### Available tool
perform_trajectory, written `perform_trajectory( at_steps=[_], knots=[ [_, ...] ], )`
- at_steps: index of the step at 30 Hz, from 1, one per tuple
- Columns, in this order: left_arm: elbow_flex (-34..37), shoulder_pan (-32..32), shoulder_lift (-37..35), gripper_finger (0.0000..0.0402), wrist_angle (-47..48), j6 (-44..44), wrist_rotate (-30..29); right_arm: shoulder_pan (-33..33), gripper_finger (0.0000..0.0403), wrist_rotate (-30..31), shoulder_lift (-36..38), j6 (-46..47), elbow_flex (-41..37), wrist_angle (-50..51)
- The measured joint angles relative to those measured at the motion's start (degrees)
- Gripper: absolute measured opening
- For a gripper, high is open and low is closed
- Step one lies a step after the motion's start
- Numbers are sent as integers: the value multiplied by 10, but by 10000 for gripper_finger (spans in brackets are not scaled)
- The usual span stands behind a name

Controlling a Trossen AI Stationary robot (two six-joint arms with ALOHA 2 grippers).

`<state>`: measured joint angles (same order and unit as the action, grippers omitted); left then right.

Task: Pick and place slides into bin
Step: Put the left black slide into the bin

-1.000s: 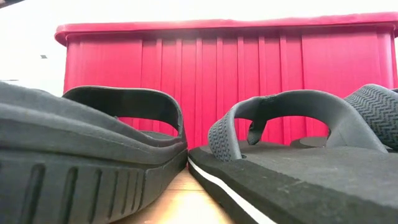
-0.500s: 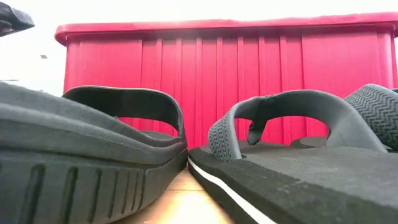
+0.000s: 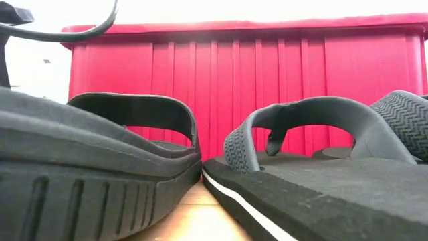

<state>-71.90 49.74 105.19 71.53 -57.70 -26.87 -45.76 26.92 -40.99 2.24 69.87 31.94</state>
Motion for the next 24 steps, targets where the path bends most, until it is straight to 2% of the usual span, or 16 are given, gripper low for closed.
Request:
perform_trajectory(
  at_steps=[11,14,19,24],
  knots=[
    [3,-23,0,133,-7,-24,10,0,116,0,0,-1,0,0],
    [3,-30,0,104,-12,-24,18,0,116,0,0,0,0,0],
    [3,-37,-1,18,-11,-13,20,0,116,0,0,0,0,0],
    [-9,-48,-1,6,-9,2,58,0,116,0,0,0,0,0]
  ],
)
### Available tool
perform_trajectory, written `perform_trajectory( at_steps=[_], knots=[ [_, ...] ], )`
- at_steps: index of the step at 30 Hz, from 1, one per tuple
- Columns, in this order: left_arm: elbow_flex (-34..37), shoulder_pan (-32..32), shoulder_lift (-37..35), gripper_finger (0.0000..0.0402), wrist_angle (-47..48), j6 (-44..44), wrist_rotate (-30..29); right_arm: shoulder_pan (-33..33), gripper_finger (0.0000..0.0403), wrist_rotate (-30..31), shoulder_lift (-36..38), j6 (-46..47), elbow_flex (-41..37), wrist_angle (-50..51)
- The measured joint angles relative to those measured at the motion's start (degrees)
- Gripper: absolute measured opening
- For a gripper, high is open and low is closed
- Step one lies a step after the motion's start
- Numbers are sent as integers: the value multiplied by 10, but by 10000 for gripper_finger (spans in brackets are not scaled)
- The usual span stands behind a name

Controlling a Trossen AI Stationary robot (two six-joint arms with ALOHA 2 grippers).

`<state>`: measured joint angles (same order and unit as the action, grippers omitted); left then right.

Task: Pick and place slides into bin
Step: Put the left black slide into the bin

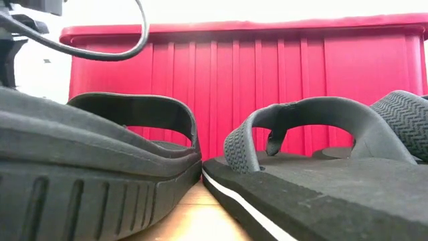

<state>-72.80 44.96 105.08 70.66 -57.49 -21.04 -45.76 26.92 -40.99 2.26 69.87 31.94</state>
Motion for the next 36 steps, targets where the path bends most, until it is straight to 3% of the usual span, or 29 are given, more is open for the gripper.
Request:
perform_trajectory(
  at_steps=[5,17,26,36],
  knots=[
    [-63,-9,1,3,22,1,15,0,116,0,0,0,0,0],
    [-292,-28,1,1,136,64,14,0,116,0,0,-2,0,0],
    [-444,-73,1,1,196,124,-98,0,116,0,0,-2,0,17],
    [-561,-146,0,0,194,267,-191,0,116,0,0,-2,0,17]
  ],
)
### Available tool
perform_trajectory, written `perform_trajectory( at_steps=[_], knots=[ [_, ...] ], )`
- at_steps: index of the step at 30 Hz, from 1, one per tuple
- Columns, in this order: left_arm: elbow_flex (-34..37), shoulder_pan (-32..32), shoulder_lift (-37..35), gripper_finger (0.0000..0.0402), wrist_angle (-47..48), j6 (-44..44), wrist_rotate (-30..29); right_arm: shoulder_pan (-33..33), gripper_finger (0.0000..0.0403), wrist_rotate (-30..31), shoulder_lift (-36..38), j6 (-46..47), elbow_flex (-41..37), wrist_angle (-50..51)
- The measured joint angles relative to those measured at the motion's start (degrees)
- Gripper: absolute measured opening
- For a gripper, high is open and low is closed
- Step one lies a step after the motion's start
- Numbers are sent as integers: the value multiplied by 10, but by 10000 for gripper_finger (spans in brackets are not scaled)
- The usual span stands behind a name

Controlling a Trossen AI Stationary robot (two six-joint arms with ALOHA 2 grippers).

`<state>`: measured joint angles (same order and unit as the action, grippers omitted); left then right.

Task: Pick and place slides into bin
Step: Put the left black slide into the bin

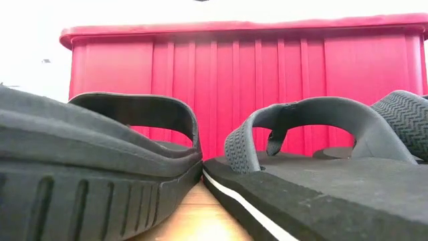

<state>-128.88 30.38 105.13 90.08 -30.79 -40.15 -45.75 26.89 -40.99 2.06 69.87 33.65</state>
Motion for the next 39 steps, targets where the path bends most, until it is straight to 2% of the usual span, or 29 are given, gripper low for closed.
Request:
perform_trajectory(
  at_steps=[10,16,20,28,33,39],
  knots=[
    [-21,-118,0,0,0,137,-126,0,116,0,0,-4,0,0],
    [12,-207,-1,0,-1,170,-131,0,116,0,0,-4,0,0],
    [66,-257,-1,0,-1,189,-131,0,116,0,0,-4,0,0],
    [225,-321,0,0,-3,200,-129,0,116,0,0,-15,0,0],
    [313,-346,0,0,-69,233,-129,0,116,0,0,-17,0,0],
    [385,-367,0,0,-136,263,-128,0,116,0,0,-17,0,0]
  ],
)
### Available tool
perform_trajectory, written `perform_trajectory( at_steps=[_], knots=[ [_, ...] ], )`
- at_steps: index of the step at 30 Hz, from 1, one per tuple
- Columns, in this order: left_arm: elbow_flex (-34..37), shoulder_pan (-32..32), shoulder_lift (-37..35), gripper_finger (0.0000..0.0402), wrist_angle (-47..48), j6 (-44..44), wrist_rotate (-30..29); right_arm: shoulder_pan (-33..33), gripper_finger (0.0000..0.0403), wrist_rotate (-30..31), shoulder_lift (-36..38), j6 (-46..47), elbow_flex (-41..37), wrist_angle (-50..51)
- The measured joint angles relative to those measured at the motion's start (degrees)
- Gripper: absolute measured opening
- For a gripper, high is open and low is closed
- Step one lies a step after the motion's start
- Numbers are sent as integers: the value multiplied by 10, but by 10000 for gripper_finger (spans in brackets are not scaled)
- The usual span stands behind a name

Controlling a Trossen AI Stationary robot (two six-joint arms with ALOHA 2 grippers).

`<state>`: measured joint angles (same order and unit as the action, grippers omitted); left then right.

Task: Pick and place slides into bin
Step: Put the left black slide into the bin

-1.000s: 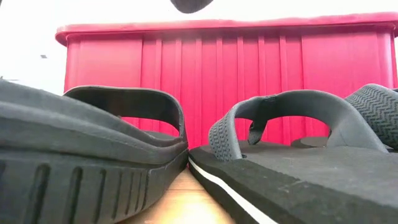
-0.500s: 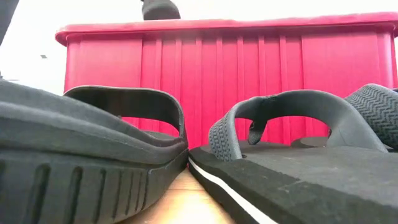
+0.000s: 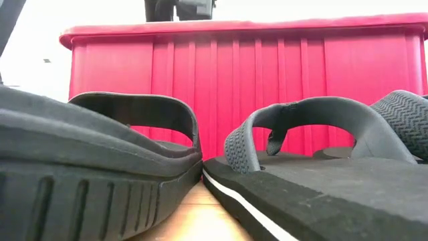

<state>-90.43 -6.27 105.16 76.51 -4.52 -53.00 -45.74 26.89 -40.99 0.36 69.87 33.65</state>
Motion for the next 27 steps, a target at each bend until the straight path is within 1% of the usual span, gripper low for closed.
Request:
perform_trajectory(
  at_steps=[6,8,14,17,20,27],
  knots=[
    [59,-12,0,0,-61,36,5,0,116,0,0,0,0,0],
    [80,-15,0,0,-83,47,18,0,116,0,0,0,0,0],
    [122,-21,0,0,-108,47,32,0,116,0,0,0,0,0],
    [134,-22,-1,0,-111,46,34,0,116,0,0,0,0,0],
    [139,-26,-2,3,-110,42,50,0,116,0,0,0,0,0],
    [139,-33,-2,28,-111,43,63,0,116,0,0,-12,0,0]
  ],
)
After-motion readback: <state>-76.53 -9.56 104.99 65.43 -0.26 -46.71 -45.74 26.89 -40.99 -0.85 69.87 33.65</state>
